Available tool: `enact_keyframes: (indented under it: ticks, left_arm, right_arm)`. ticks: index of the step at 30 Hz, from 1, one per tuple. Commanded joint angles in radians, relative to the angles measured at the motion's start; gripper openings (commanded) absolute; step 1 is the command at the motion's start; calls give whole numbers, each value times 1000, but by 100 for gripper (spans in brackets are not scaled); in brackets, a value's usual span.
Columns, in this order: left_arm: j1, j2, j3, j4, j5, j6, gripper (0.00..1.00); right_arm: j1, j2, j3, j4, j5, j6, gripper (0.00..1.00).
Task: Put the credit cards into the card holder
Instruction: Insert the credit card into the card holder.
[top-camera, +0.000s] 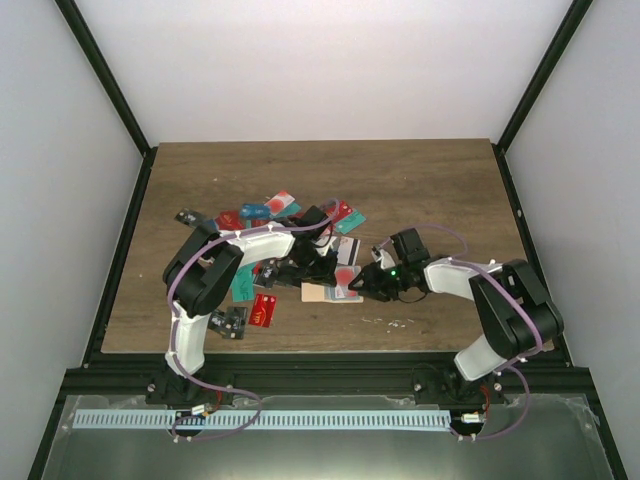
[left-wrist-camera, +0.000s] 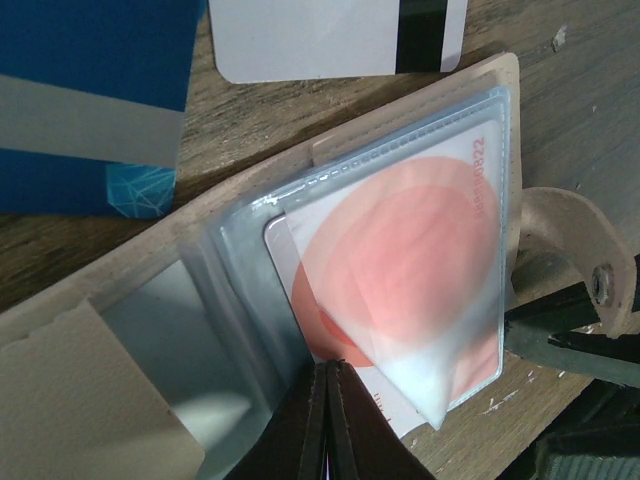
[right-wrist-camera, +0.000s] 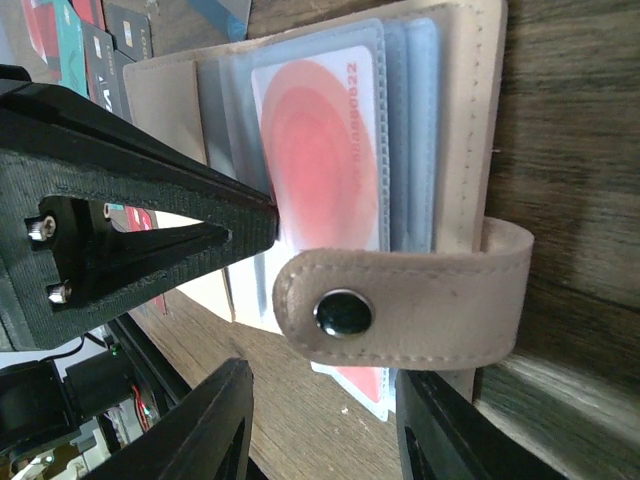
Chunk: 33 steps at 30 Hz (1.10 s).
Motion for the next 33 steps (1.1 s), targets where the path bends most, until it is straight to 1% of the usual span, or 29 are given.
enact_keyframes:
  ticks: [1, 17, 33]
  left_arm:
    - [-10, 44, -46, -34, -52, 9, 4]
    - [-10, 34, -38, -37, -48, 1, 4]
    - [20, -122, -5, -83, -77, -68, 4]
  right_arm:
    - [14, 22, 39, 19, -12, 1, 42]
    - [35, 46, 75, 21, -27, -10, 41]
    - [78, 66, 156, -37, -22, -30, 41]
